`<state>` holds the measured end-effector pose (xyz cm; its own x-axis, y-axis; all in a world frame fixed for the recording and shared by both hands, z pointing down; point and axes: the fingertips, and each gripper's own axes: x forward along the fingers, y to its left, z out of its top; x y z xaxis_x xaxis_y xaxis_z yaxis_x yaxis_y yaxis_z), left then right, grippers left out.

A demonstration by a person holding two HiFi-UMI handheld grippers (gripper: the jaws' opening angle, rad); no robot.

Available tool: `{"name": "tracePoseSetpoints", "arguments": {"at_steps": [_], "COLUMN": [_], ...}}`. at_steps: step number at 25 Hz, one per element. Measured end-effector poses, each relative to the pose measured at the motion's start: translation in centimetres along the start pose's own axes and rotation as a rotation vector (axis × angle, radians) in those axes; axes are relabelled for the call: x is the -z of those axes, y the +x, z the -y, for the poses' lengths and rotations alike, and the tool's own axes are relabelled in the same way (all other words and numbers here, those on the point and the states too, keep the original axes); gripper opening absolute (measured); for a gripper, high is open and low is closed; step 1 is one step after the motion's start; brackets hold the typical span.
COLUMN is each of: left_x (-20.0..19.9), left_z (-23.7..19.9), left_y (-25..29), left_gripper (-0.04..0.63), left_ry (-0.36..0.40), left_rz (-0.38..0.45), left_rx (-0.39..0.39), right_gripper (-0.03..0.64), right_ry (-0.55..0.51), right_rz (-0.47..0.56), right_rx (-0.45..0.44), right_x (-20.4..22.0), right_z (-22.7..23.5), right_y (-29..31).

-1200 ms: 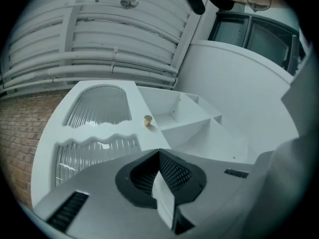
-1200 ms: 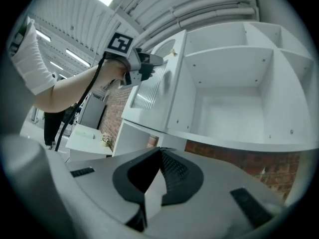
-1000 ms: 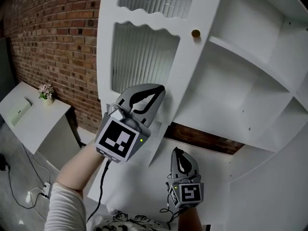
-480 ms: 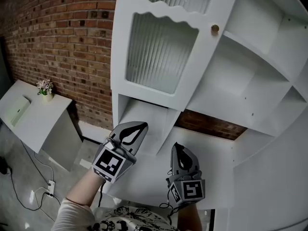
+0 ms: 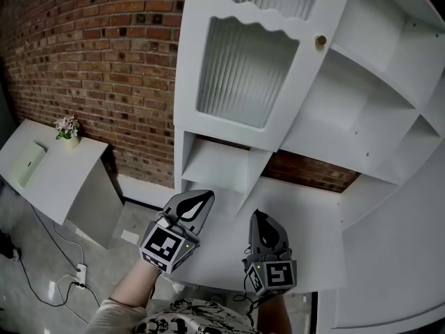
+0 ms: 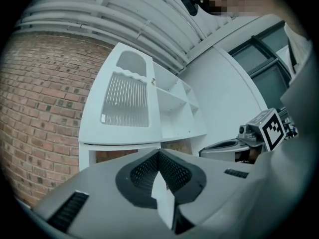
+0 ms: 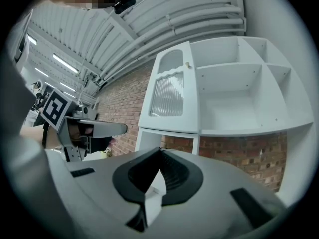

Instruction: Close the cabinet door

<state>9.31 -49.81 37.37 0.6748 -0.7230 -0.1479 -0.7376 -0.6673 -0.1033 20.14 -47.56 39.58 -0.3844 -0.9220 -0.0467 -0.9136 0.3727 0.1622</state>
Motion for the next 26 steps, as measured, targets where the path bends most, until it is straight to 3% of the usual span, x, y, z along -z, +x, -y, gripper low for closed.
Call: {"name": "tracePoseSetpoints", "arguments": {"at_steps": [26], "left_x": [-0.1], "left_z": [-0.5], "left_y": [-0.2], "left_gripper": [0.012], "left_ry": [0.019], "left_rz": [-0.003], "left_rx": [-0.005], "right_gripper": [0.003], "right_ry": [-0.042], "right_rz": [0.031], "right_rx": [-0.014], "right_x": [-1.5], "right_z": [-0.6], "right_y": [0.8]}}
